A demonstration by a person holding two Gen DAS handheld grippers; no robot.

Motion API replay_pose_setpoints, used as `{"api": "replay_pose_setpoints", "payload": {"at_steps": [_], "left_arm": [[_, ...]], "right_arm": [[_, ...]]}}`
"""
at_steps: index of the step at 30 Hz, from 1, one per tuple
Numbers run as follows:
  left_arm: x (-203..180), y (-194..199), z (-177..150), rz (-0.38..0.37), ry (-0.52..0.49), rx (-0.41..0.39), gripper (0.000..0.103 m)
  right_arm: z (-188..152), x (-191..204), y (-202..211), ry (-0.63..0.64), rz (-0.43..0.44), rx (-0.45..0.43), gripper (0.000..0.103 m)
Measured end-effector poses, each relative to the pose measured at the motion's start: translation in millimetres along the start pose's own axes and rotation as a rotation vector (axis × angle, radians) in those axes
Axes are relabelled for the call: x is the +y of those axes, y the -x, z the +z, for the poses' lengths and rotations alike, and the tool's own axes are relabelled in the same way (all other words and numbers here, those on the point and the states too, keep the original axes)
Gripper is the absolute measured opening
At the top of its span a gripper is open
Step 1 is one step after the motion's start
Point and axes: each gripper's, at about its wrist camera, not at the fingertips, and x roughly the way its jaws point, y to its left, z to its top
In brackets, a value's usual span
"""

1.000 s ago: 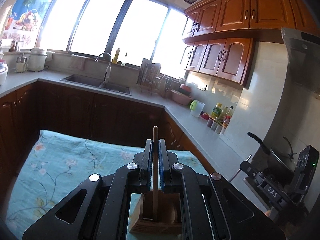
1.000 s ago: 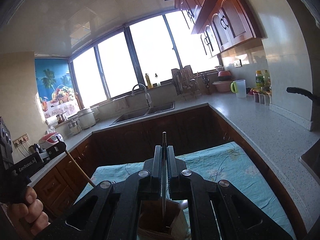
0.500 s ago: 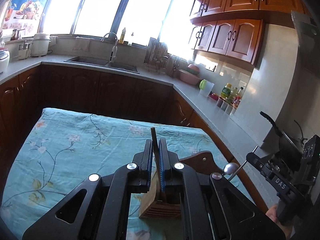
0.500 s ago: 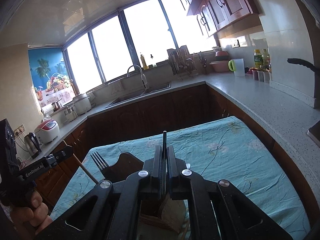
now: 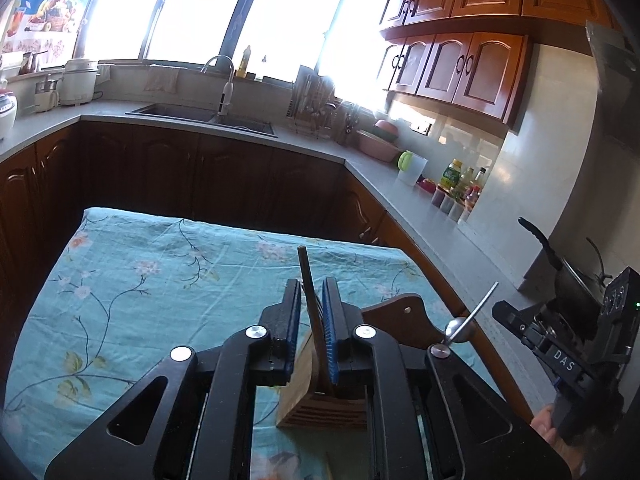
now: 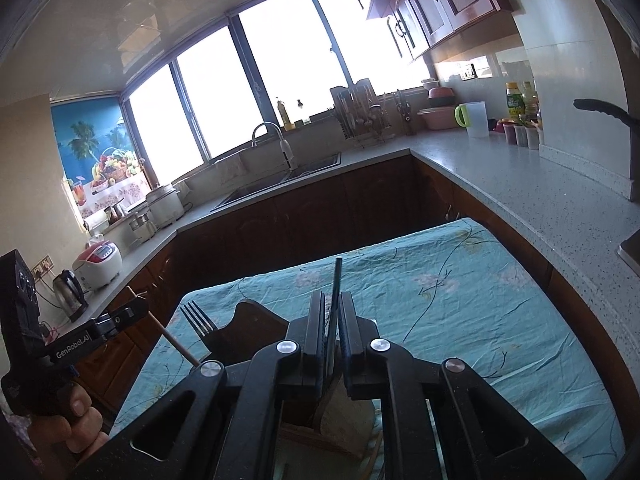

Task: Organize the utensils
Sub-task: 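Lower the wooden chopstick into the holder with the left tool while the right tool inserts the metal chopstick, then grasp another wooden chopstick with the left tool while the right tool grasps another metal chopstick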

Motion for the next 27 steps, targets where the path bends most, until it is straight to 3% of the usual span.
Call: {"api": "replay_pose_setpoints", "payload": {"at_steps": [1,2,4,5,10,12,27], "left_arm": [[0,2,-1,0.005,0.004,0.003,0.033],[0,6,-2,0.007,0.009,0.001,0.04],[0,15,-4,0.003,0.007,-0.002,0.044],[0,19,-5,0.01,0.008,0.001,0.058],[9,44,-21,0.031,0.039,-0.002,0.072],[13,52,-32,0.042,0.046,0.007,0.072],[36,78,-134,0.111,0.088,0.182,0.074]], "right_arm": [[0,-1,2,-0.008,0.005,-0.002,0.019],[0,-3,4,-0.016,0.013,-0.005,0.025],[1,-4,12,-0.028,0.031,-0.022,0.052],[1,-5,17,-0.032,0.035,-0.034,0.055],[-5,-11,44,-0.069,0.056,-0.081,0.083],[-13,-15,53,-0.082,0.05,-0.088,0.09],[-108,-34,87,-0.139,0.0,0.064,0.092]]}}
